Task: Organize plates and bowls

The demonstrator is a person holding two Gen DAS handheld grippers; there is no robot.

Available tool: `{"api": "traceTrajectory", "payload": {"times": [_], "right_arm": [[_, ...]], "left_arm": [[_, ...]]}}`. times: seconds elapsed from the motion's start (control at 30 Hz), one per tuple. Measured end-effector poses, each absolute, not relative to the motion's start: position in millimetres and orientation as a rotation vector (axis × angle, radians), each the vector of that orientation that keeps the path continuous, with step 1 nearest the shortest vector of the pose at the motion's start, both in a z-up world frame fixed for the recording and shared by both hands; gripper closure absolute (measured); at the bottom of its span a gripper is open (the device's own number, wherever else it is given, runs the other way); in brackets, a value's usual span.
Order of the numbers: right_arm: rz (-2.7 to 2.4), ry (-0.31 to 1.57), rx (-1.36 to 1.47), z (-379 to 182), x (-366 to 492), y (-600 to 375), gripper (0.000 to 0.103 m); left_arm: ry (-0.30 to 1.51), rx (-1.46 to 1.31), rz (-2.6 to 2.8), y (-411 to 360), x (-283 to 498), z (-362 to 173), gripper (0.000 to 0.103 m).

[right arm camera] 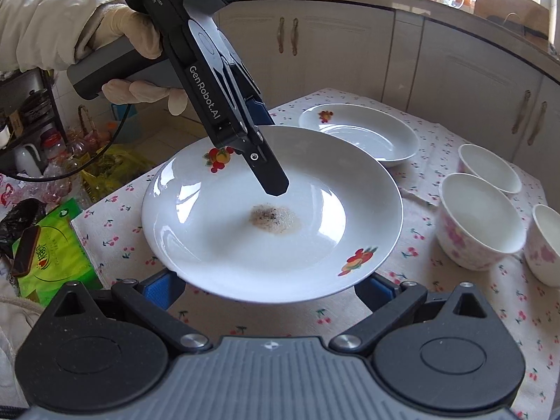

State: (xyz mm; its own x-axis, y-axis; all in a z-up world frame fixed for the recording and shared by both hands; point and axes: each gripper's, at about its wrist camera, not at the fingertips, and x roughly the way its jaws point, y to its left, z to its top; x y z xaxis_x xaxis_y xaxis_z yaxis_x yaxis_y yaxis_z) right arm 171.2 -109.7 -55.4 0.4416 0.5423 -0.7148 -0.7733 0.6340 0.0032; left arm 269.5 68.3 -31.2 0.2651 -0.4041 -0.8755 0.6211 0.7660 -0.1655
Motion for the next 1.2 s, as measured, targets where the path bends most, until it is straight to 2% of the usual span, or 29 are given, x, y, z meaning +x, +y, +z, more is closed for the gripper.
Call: {"api": "traceTrajectory", "payload": {"times": [1.2], "right_arm": [[0.833, 0.823, -0.423, -53, 184, -54, 0.000]], "left_arm": [[1.096, 0.114, -0.660, 118, 286, -61, 0.028]]}}
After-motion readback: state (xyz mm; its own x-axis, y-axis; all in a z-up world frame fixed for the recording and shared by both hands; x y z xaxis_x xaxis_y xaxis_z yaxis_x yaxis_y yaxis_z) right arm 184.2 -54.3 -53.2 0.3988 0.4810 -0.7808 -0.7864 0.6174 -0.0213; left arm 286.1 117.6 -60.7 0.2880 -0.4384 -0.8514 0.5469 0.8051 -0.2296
